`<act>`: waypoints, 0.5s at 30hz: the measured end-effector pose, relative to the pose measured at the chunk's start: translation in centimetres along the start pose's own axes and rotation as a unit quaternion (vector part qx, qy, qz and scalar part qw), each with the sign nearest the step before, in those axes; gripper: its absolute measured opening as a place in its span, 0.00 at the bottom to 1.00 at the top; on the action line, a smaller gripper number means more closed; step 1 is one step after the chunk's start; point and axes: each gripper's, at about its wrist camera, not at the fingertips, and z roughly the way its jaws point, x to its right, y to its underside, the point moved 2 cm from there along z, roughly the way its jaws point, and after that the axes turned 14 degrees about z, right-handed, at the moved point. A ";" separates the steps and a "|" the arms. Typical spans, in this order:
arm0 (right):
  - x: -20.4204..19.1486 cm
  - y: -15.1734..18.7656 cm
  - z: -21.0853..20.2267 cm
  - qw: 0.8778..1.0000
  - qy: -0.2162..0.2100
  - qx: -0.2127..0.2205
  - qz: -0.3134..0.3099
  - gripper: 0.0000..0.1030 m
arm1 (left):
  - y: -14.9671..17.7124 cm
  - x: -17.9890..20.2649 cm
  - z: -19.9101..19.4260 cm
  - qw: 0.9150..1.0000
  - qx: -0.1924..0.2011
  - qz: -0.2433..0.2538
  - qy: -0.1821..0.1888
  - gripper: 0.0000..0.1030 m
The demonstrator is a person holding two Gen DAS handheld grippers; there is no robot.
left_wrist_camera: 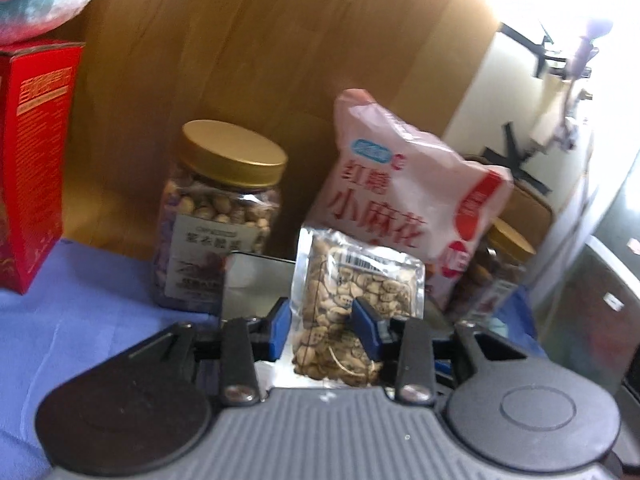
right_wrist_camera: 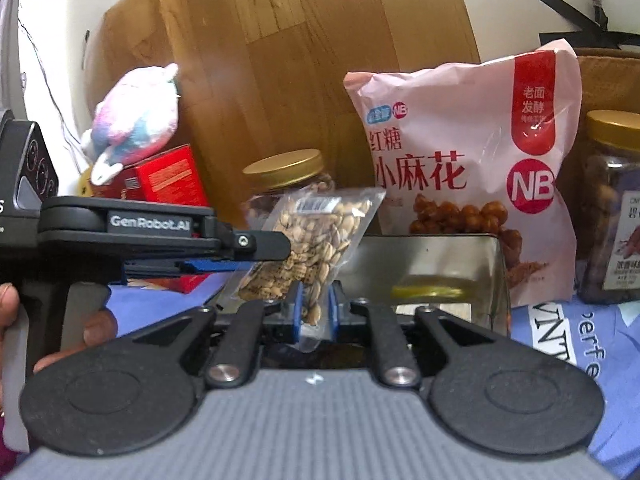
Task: Organize snacks
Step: 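Carry the seed bag in the right gripper over the black tin box, then open the right gripper to drop the seed bag into the box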
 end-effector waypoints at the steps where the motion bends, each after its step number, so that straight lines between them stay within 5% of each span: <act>1: -0.1 0.0 0.1 1.000 0.007 0.008 -0.001 0.36 | 0.1 -0.1 0.2 1.000 -0.002 -0.002 -0.004 0.35; 3: -0.4 0.2 -0.1 0.999 0.021 0.023 -0.010 0.53 | 0.4 0.0 0.1 1.000 -0.003 -0.001 -0.002 0.35; 9: 0.3 0.5 -3.9 0.999 0.017 0.043 0.018 0.53 | 1.4 0.9 -5.2 0.999 0.030 0.019 0.029 0.42; 15: 1.0 4.9 -6.4 0.996 -0.042 -0.049 0.061 0.53 | 5.9 0.9 -11.7 0.996 0.030 0.011 0.085 0.42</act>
